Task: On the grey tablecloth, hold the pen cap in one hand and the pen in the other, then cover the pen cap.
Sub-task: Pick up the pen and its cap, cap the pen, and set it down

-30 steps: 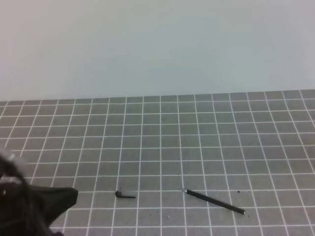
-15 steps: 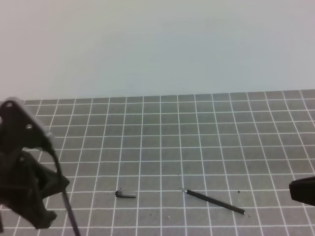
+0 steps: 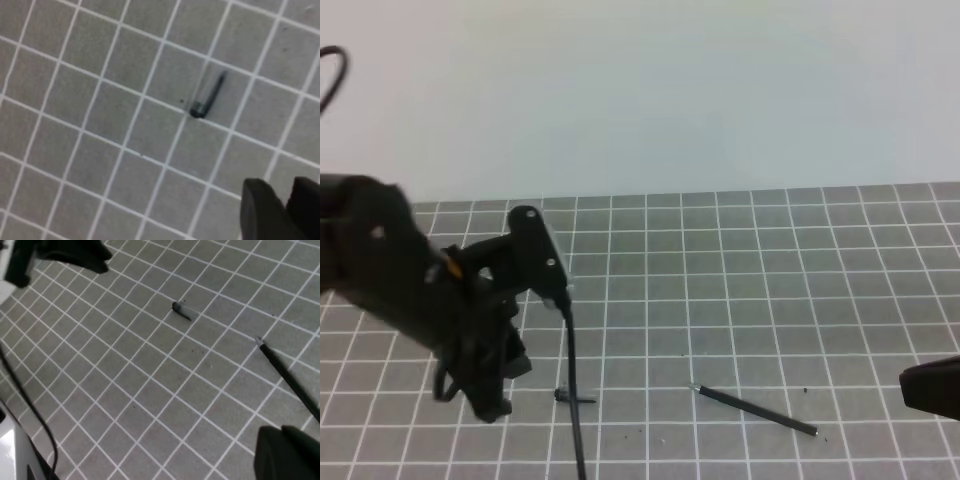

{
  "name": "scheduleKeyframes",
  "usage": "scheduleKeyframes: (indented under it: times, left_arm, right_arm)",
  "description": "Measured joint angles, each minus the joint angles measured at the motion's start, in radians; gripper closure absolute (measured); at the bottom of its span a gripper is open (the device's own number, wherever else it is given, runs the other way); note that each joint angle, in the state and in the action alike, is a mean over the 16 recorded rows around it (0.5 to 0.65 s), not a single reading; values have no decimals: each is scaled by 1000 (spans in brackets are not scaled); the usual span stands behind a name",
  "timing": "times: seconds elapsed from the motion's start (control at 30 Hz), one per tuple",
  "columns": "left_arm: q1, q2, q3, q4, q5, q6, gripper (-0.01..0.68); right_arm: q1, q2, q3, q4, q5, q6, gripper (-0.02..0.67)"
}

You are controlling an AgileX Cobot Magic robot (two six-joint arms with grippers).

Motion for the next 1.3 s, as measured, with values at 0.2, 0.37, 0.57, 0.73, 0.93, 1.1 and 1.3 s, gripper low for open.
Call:
scheduleKeyframes:
  times: [0.2,0.37,0.57,0.73,0.93,1.1,1.3]
  left_arm:
    - [-38,138,-82,86,-7,-5,407]
    - [-67,236,-136,130,-16,-3,318]
    - [-103,331,-171,170,-19,6,280]
    - [-120,389,-182,181,-20,10,299]
    - [-124,433,-186,189,-22,10,331]
    - [-124,451,-188,195,-37,12,355]
    - [-124,466,-189,197,-66,19,366]
  right_arm:
    - [0,0,-1,1,2,-1,651]
    - [0,-1,-1,1,1,-1,651]
    - [0,-1,-1,0,2,-1,652]
    - [0,-1,-1,-1,5,0,652]
    - [0,-1,-1,-1,13,0,652]
    - [1,-2,-1,-2,18,0,652]
    - [1,-3,-1,-2,24,0,651]
